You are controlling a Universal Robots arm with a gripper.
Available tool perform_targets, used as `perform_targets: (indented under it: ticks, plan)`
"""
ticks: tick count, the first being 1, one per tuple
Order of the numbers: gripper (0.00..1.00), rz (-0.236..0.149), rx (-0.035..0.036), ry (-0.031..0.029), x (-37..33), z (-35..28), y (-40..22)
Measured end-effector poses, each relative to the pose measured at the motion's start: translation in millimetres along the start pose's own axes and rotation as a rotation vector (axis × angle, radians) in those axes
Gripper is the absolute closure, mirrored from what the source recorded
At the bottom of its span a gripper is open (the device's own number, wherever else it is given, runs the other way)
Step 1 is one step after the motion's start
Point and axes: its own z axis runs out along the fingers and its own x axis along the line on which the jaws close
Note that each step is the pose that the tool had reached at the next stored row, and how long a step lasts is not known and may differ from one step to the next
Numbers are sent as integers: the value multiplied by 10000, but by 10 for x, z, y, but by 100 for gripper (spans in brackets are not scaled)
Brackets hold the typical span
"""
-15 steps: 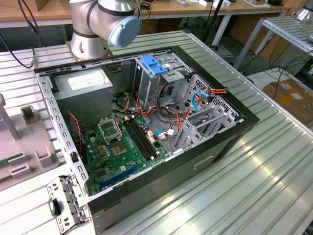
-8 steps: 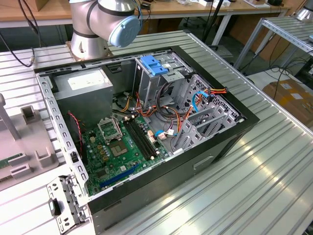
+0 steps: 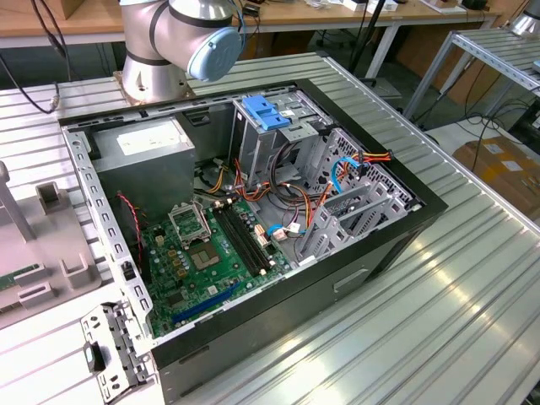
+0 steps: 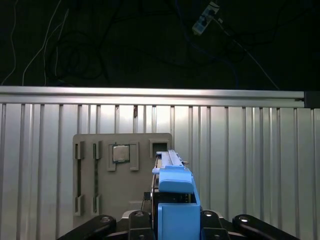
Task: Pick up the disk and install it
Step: 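Pick up the disk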
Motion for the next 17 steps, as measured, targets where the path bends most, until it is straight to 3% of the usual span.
perform_targets:
  ticks: [17]
  plan:
    - [64, 0, -1, 0, -2, -111, 6]
